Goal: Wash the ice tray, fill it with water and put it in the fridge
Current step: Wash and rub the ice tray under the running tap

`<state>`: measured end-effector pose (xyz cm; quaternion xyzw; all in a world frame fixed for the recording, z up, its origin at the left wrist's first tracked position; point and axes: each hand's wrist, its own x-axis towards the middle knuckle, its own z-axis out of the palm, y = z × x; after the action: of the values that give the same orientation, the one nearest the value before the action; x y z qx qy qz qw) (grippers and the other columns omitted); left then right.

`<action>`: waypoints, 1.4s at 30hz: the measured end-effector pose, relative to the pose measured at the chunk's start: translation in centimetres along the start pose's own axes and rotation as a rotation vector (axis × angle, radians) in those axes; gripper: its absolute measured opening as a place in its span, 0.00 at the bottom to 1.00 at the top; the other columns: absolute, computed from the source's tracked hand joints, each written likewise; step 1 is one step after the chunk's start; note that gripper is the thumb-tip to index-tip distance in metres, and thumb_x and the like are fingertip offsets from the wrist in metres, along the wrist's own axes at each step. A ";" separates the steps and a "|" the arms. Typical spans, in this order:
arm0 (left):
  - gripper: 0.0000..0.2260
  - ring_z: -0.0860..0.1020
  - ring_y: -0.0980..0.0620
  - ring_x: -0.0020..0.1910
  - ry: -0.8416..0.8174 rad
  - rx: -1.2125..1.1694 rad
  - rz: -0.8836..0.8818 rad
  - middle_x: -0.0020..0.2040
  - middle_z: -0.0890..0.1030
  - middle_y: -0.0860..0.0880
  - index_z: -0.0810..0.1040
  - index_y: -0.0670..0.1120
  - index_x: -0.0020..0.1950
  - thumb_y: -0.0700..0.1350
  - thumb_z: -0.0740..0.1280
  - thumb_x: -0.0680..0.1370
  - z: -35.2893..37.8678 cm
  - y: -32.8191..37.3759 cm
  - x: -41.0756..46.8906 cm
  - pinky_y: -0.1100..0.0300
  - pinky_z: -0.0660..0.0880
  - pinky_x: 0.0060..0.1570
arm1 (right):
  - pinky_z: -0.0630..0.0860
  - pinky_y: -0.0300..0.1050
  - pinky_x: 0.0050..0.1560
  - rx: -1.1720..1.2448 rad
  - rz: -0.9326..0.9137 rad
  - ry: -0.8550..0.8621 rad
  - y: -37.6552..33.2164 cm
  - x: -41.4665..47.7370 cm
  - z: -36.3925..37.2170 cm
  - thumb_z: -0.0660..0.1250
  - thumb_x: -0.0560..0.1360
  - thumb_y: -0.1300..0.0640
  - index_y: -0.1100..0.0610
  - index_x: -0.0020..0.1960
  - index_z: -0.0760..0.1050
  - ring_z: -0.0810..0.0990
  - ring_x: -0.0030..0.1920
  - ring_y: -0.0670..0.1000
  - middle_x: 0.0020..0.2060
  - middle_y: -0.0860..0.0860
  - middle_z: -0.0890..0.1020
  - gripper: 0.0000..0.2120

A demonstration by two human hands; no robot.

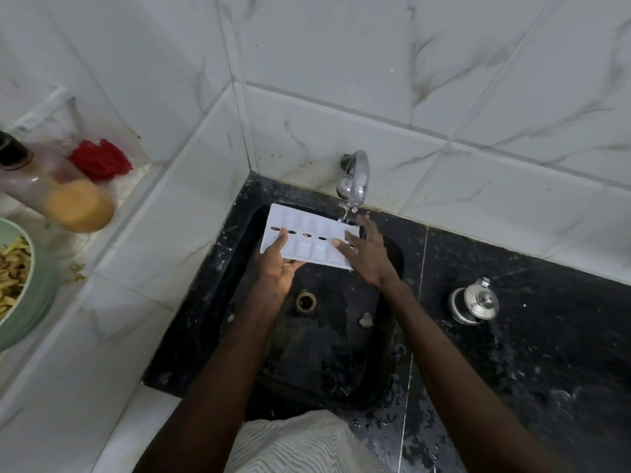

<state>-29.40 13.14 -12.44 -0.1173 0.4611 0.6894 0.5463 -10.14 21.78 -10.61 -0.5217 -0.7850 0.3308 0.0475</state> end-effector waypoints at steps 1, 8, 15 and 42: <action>0.18 0.82 0.37 0.64 0.005 0.003 0.010 0.64 0.83 0.40 0.78 0.41 0.69 0.39 0.73 0.79 -0.4 0.4 0.2 0.31 0.79 0.57 | 0.60 0.64 0.78 0.023 -0.054 0.022 0.4 -0.2 -0.1 0.61 0.82 0.34 0.49 0.67 0.81 0.58 0.79 0.58 0.81 0.49 0.58 0.25; 0.21 0.81 0.38 0.64 0.012 -0.009 -0.074 0.66 0.82 0.39 0.75 0.42 0.74 0.41 0.71 0.81 -1.0 0.3 -0.3 0.37 0.81 0.48 | 0.69 0.46 0.70 0.170 0.027 0.196 1.4 -0.3 1.2 0.62 0.85 0.52 0.56 0.74 0.74 0.74 0.70 0.58 0.73 0.58 0.72 0.19; 0.18 0.84 0.42 0.54 0.038 0.083 -0.109 0.56 0.85 0.41 0.75 0.41 0.71 0.42 0.70 0.82 -1.6 -0.4 -0.2 0.37 0.79 0.57 | 0.52 0.44 0.78 0.148 0.121 0.045 1.0 -0.8 2.3 0.56 0.87 0.47 0.59 0.83 0.60 0.57 0.82 0.55 0.83 0.55 0.57 0.28; 0.29 0.83 0.41 0.63 -0.059 0.266 -0.105 0.67 0.82 0.43 0.75 0.50 0.75 0.66 0.56 0.83 1.8 -2.4 -2.1 0.46 0.85 0.44 | 0.42 0.57 0.83 -0.427 -0.376 -0.209 -4.4 0.0 2.5 0.45 0.88 0.47 0.52 0.85 0.50 0.46 0.84 0.49 0.84 0.47 0.53 0.27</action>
<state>-25.94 13.13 -11.25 -0.0474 0.5253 0.5958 0.6056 -14.63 19.53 -10.05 -0.3285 -0.9202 0.1956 -0.0841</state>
